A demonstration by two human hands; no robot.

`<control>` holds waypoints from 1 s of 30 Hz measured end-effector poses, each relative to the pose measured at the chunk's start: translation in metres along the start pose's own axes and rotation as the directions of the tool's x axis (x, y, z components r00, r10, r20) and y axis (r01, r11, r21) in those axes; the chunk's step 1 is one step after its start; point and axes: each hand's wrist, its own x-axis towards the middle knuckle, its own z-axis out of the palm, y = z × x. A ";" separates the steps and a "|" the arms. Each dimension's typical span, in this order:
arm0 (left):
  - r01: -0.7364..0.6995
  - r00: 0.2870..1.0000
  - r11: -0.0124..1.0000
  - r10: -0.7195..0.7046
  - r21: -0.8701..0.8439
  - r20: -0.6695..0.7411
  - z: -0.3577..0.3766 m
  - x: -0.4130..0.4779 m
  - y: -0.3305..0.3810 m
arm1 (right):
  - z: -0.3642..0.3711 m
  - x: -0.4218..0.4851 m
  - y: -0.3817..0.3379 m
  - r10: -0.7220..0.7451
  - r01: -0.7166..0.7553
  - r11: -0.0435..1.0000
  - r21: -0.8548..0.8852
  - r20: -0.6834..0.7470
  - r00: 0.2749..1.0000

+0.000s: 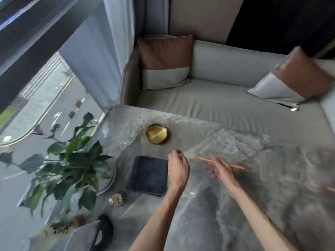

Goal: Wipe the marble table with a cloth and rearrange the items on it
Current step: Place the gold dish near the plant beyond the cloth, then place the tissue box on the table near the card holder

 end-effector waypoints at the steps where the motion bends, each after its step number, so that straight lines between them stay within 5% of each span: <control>1: -0.018 0.996 0.999 0.016 0.029 0.085 0.019 -0.020 0.004 | -0.033 -0.019 0.010 0.000 0.000 1.000 0.009 -0.030 1.000; 8: -0.222 0.801 0.957 0.070 0.186 0.594 0.162 -0.197 0.022 | -0.288 -0.183 0.112 0.019 -0.042 0.998 -0.048 -0.410 0.912; 15: -0.274 0.667 0.939 0.030 0.208 0.744 0.295 -0.384 0.004 | -0.506 -0.322 0.259 0.048 -0.170 0.982 -0.078 -0.775 0.630; 20: -0.354 0.571 0.904 0.007 0.238 0.821 0.370 -0.483 0.005 | -0.587 -0.336 0.310 0.238 -0.396 0.916 -0.071 -0.697 0.676; 24: -0.357 0.603 0.875 -0.052 0.327 0.796 0.432 -0.517 0.017 | -0.611 -0.321 0.313 0.291 -0.231 0.957 0.177 -0.544 0.787; 26: -0.305 0.604 0.894 -0.084 0.327 0.792 0.453 -0.526 0.019 | -0.612 -0.317 0.319 0.348 -0.188 0.895 0.405 -0.370 0.861; 30: -0.259 0.502 0.923 -0.124 0.285 0.856 0.471 -0.537 0.019 | -0.599 -0.307 0.330 0.374 -0.224 0.842 0.491 -0.231 0.898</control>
